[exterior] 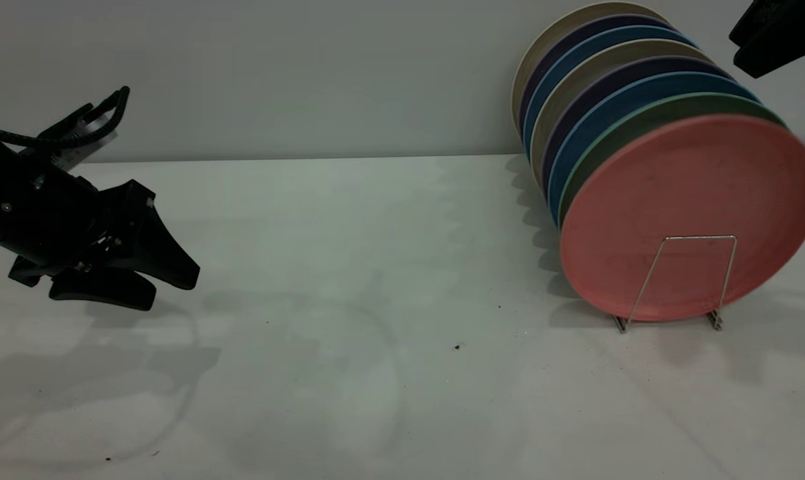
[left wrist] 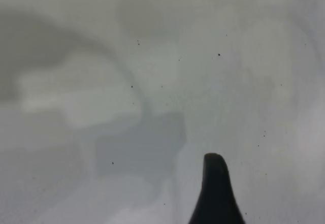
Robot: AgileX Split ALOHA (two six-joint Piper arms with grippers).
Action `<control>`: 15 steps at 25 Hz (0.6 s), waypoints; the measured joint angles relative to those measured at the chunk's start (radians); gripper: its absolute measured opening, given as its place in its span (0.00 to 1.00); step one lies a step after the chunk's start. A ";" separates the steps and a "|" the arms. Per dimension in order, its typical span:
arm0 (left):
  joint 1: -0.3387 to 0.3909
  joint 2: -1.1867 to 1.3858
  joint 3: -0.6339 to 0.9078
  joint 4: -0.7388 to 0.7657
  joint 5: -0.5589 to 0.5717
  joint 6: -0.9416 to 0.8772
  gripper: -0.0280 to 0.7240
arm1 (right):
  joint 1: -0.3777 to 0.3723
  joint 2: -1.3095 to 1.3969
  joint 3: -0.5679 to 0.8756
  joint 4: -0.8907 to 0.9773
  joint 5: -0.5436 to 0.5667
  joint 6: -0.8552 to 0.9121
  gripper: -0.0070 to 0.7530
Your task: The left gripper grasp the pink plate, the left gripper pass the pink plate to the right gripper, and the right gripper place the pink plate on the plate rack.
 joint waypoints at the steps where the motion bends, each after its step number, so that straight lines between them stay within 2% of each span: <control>1: 0.000 0.000 0.000 0.000 0.000 0.000 0.79 | 0.000 0.000 0.000 0.000 0.010 0.011 0.35; 5: 0.000 0.000 0.000 0.000 0.000 -0.011 0.79 | 0.000 0.000 0.000 0.004 0.033 0.131 0.35; 7: 0.000 0.000 0.000 0.008 -0.001 -0.031 0.79 | 0.000 -0.002 0.000 0.006 0.034 0.317 0.35; 11: 0.000 -0.004 0.000 0.118 -0.019 -0.112 0.79 | 0.000 -0.008 -0.002 -0.004 0.028 0.815 0.35; 15: 0.000 -0.059 0.000 0.306 -0.040 -0.242 0.79 | 0.000 -0.008 -0.003 -0.109 0.048 1.121 0.35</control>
